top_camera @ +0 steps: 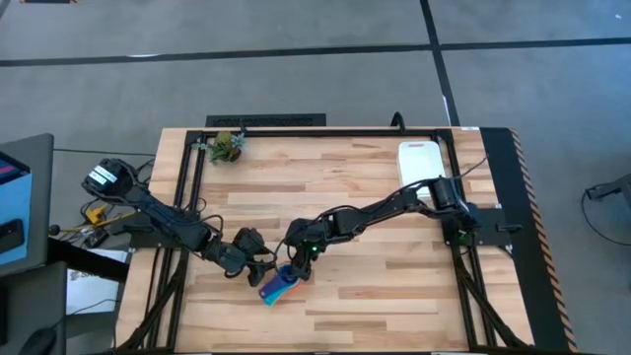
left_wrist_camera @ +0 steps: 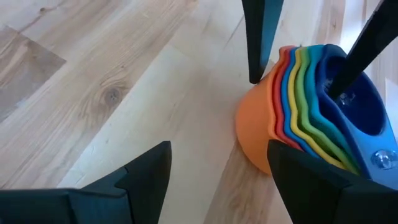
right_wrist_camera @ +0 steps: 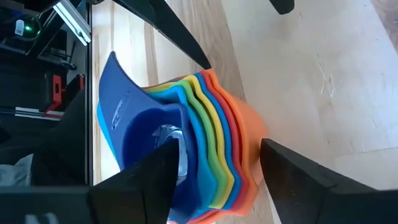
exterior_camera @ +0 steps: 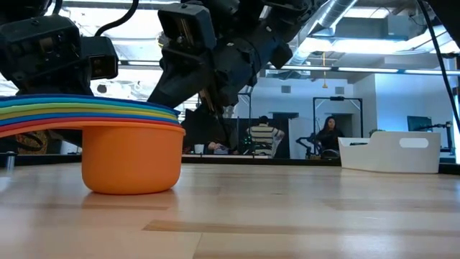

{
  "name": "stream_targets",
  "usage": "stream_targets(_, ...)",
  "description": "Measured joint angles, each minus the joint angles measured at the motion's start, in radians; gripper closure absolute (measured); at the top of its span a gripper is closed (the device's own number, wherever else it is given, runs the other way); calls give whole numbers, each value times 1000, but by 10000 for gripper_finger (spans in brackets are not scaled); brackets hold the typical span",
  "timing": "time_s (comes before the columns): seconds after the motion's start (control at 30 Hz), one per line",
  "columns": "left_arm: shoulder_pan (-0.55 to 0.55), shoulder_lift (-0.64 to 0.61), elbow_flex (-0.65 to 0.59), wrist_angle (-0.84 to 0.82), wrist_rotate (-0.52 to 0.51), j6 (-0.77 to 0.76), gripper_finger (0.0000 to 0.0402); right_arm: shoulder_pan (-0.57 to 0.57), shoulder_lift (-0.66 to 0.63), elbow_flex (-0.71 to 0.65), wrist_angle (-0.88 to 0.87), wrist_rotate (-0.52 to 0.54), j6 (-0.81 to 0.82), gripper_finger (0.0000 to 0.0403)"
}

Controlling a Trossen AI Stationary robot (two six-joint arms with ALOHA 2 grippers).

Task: Nest measuring cups in basket
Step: Put the nested measuring cups into the white bin

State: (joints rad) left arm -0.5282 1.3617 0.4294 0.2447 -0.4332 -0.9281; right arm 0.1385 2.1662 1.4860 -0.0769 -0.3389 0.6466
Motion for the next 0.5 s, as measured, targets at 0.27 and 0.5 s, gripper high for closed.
stream_targets(0.27, 15, 0, 0, 0, -1, 17, 148, 9, 0, 0, -2, -1, 0, 199)
stream_targets(0.5, 20, 0, 0, -7, 2, 27, 148, 8, -2, 1, -12, -3, 0, 249)
